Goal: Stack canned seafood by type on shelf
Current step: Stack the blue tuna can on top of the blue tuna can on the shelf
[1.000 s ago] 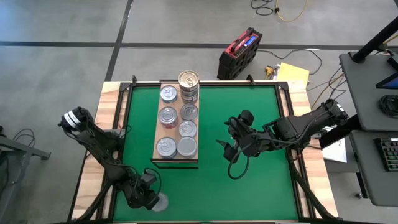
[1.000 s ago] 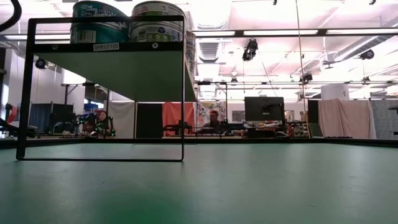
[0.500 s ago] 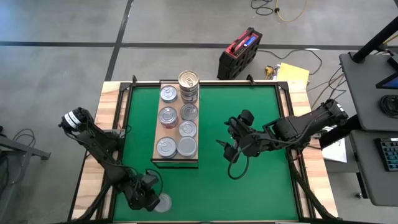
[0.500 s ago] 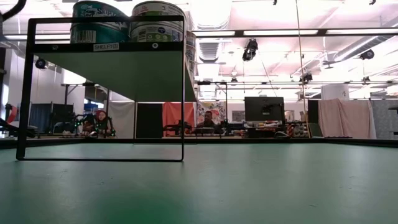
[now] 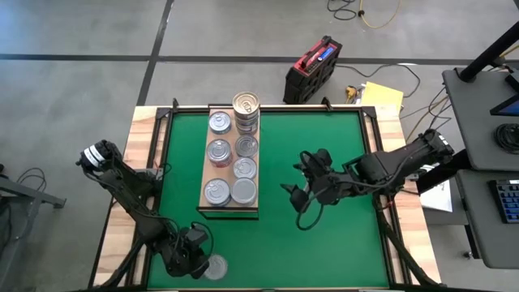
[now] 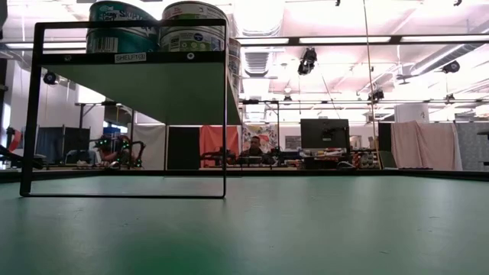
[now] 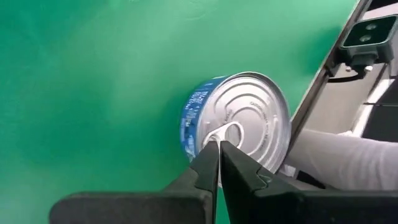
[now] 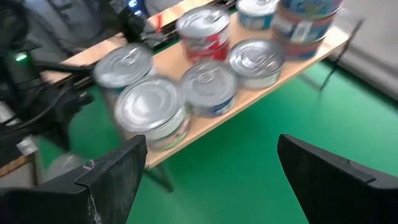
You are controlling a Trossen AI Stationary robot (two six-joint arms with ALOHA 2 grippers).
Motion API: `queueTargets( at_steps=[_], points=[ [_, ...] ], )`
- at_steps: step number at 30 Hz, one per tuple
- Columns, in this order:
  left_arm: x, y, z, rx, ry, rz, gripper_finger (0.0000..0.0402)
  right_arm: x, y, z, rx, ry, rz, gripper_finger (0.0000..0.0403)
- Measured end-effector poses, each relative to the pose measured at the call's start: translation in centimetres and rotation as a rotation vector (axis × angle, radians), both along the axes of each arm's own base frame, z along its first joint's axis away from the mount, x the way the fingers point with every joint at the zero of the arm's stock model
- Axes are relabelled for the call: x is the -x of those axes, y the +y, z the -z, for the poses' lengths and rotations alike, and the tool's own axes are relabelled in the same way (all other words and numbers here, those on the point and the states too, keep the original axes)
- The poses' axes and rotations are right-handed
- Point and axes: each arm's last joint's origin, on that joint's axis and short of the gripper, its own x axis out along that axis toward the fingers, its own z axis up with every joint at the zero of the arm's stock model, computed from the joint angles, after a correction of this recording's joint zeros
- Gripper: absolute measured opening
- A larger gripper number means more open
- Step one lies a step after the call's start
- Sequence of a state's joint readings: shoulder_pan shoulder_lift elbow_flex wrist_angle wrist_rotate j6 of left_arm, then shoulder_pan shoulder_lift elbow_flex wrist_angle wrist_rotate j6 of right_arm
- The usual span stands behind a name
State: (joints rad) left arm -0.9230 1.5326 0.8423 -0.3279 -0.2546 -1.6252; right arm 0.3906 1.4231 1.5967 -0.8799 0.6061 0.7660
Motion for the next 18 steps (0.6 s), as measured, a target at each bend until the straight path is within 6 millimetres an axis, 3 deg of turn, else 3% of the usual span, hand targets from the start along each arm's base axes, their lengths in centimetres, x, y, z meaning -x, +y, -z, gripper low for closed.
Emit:
queueTargets(
  at_steps=[5, 11, 18],
  points=[
    [-0.4, -0.5, -0.9, -0.041, -0.052, 0.106, 0.0, 0.4, 1.8, 0.3, -0.107, -0.002, -0.035, 0.0342],
    [-1.3, -1.8, -3.4, -0.208, -0.251, 0.458, 0.0, 0.5, 4.3, 1.3, -0.207, 0.013, -0.044, 0.0325],
    [-1.8, -2.1, -1.6, -0.318, -0.232, 0.548, 0.0, -0.9, 7.2, 4.1, -0.193, 0.076, -0.08, 0.0302]
  ],
)
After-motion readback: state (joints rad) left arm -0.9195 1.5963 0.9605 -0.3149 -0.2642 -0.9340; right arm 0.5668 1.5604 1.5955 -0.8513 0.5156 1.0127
